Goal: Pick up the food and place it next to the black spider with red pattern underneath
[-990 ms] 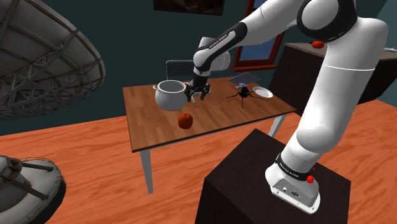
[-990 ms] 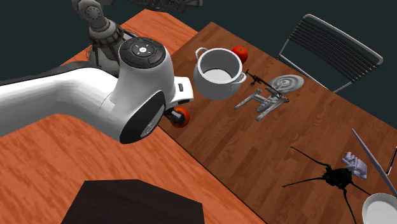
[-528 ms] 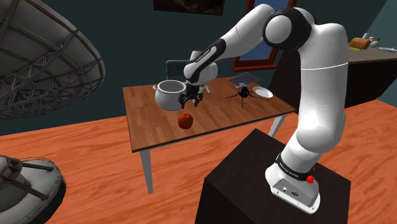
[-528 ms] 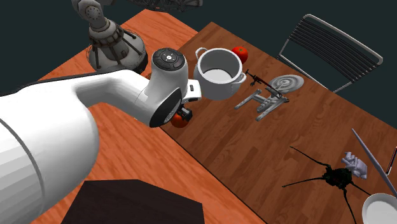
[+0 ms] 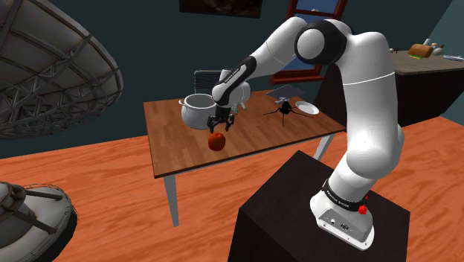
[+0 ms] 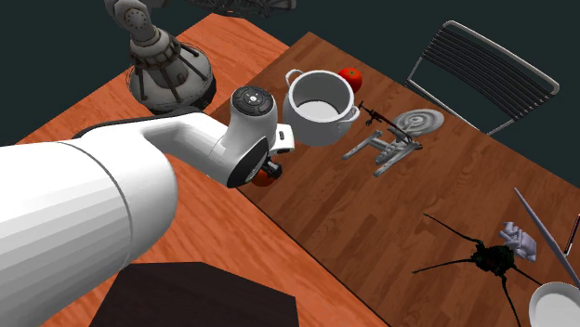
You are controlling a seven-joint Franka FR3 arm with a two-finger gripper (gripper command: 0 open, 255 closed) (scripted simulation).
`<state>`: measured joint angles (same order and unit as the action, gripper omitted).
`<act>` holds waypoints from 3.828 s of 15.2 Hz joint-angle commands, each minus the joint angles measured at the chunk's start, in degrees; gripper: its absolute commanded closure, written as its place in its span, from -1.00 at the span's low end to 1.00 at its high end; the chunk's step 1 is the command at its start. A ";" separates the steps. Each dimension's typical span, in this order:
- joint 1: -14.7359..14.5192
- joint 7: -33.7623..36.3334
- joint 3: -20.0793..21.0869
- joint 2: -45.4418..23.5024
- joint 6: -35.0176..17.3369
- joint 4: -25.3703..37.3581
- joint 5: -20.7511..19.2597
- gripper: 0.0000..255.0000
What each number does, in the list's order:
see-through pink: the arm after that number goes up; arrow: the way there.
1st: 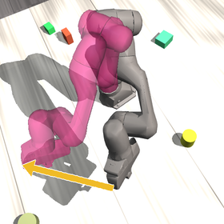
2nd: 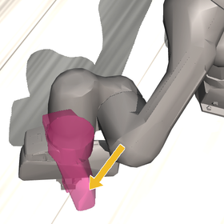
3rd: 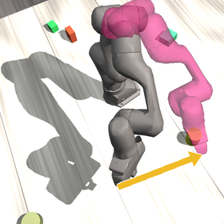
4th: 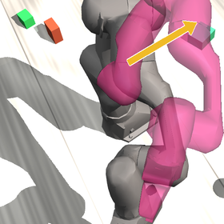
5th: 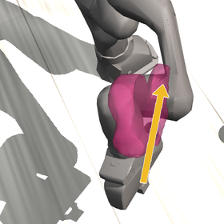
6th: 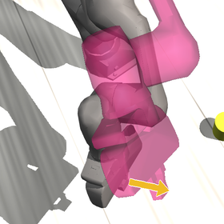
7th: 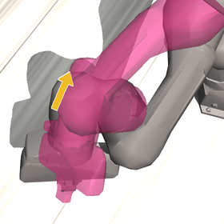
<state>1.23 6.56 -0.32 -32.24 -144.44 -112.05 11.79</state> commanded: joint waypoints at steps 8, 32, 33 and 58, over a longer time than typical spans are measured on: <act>-0.06 -0.03 0.12 -0.91 -0.84 0.09 0.13 -1.00; -0.56 1.66 -0.76 7.31 6.85 -0.38 -1.23 1.00; -0.58 1.78 -0.81 7.85 7.44 -0.32 -1.33 1.00; 3.24 -2.50 -3.70 17.62 20.45 2.22 -2.49 1.00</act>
<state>3.71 5.41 -3.58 -15.70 -123.90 -108.50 9.22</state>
